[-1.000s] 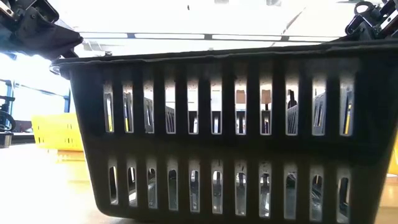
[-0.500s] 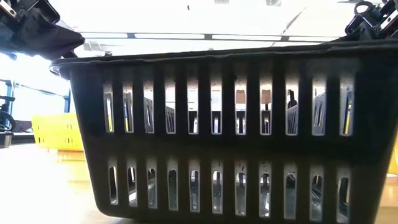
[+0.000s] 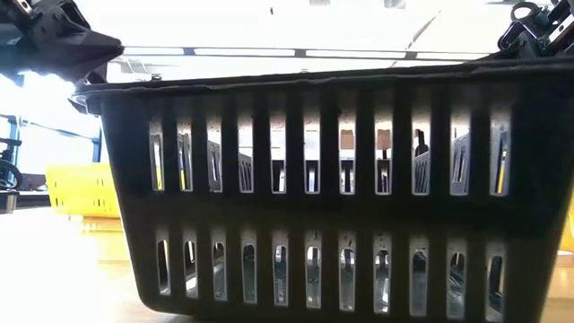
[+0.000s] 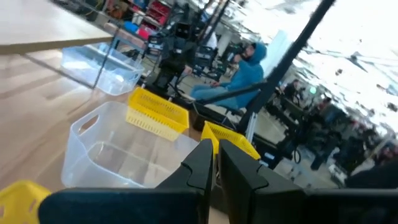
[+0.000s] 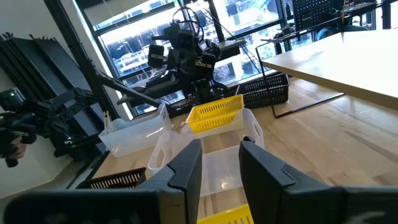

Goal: Stack baskets on shelf by color
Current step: Put the center transparent bin on the shelf

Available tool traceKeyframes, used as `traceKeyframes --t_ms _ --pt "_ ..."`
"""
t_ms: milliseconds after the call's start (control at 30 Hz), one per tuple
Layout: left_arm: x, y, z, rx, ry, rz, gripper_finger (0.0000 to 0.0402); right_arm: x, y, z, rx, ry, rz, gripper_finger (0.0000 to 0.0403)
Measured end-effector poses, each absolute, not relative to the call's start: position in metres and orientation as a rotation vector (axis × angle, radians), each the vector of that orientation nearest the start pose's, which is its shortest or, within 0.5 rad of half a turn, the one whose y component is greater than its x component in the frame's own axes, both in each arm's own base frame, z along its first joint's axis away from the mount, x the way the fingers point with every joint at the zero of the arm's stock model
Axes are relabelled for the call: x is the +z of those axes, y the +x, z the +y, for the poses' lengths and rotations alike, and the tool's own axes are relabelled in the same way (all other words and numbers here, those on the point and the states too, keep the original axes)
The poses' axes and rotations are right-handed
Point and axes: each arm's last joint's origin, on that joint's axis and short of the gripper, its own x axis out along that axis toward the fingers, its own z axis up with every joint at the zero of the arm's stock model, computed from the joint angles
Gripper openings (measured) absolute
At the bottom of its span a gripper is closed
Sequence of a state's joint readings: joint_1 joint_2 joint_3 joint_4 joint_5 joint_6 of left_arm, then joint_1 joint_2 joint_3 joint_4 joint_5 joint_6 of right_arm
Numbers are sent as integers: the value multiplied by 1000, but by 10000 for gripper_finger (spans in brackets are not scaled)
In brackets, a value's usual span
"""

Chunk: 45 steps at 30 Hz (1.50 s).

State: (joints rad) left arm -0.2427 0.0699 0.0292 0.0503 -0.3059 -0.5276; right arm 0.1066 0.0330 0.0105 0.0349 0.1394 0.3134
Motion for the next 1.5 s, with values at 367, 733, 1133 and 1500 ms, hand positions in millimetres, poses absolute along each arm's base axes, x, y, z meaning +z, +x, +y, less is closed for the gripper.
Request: traceKeyframes --t_ms 367,733,1133,1500 --pt "169 98 -13 166 -563 -22 77 168 99 7 -30 315 -18 92" --pt "172 97 -7 334 -715 -127 179 168 99 7 -30 315 -17 92" --pt "226 89 -7 208 -622 -409 168 168 99 7 -30 315 -17 92" --pt "304 111 -15 184 -241 -188 164 168 99 7 -30 315 -18 92"
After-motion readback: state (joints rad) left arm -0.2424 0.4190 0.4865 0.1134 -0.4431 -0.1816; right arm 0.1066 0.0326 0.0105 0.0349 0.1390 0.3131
